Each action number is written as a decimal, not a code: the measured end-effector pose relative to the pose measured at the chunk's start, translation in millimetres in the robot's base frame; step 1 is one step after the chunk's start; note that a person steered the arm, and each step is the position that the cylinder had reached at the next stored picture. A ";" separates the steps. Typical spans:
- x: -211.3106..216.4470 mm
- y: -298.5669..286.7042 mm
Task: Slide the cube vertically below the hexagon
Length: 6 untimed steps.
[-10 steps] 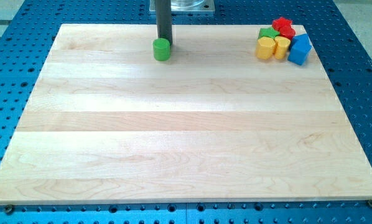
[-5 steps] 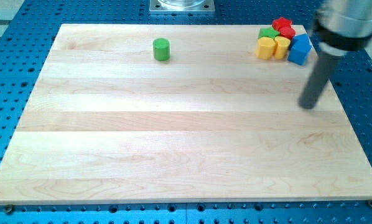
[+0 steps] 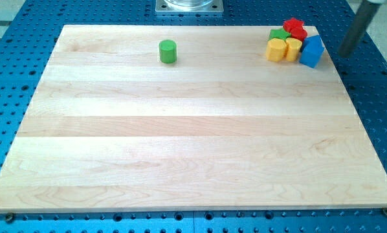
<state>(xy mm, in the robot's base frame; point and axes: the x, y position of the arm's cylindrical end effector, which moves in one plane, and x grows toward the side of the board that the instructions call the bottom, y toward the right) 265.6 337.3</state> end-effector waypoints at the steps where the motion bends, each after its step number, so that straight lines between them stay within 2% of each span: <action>1: -27.9 -0.2; 2: -39.9 -34.9; 3: -20.5 -57.2; 6: 45.6 -68.8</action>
<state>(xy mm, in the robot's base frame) 311.3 268.5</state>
